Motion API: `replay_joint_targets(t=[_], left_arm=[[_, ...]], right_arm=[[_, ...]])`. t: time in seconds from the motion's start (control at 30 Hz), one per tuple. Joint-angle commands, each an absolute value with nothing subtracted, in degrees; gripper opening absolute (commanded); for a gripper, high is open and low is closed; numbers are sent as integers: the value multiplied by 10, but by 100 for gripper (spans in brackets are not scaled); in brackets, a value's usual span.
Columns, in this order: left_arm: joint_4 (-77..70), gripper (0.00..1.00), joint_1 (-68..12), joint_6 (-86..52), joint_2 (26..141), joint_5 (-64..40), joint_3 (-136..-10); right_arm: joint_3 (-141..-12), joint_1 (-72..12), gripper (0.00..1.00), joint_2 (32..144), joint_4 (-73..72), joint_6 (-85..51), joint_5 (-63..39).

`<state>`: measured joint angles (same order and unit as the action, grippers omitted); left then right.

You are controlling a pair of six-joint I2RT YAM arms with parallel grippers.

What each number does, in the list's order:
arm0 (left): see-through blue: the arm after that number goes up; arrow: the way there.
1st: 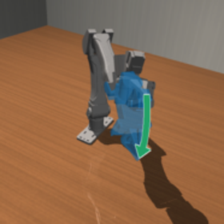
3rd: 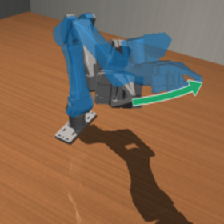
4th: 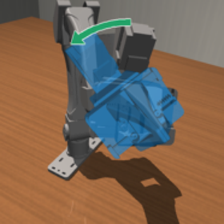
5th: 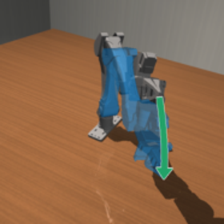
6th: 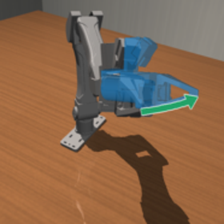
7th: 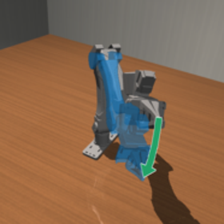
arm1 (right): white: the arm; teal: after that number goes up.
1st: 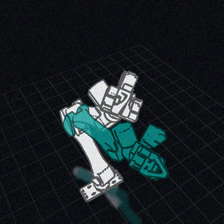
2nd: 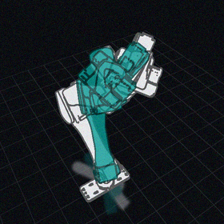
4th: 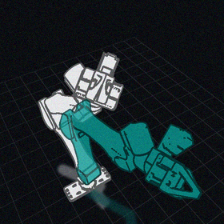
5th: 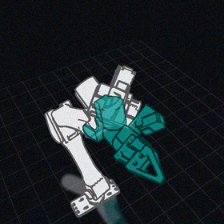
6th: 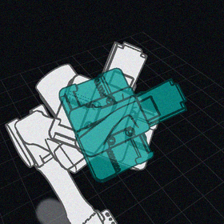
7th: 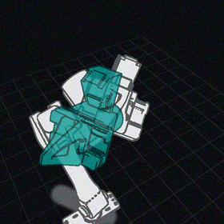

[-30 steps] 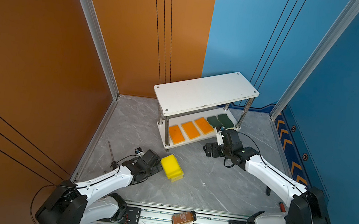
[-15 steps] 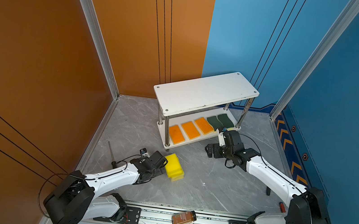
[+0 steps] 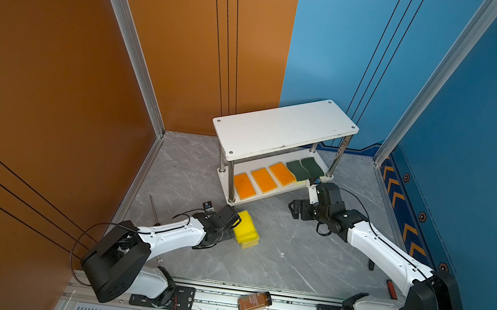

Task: Arrange cleaning sponges on a shelf
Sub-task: Move several cleaning sponges to the center of the table.

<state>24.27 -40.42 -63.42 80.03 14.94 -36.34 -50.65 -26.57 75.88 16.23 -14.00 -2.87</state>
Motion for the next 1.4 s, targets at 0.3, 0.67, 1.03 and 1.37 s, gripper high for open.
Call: replay_joint_targets(t=[0.3,0.67,1.03,1.37], left_arm=[[200,98,-430,-619,929,15,-381],[195,98,-459,-575,1026,5,-495],[185,98,-467,-558,1079,-14,-564],[201,98,-470,-567,1028,-7,-494]], right_arm=[[-493,-254,100,747,163,-149,-35],[-486,-233,100,737,173,-153,-35],[-489,-195,100,730,186,-149,-55],[-498,-175,100,719,200,-163,-99]])
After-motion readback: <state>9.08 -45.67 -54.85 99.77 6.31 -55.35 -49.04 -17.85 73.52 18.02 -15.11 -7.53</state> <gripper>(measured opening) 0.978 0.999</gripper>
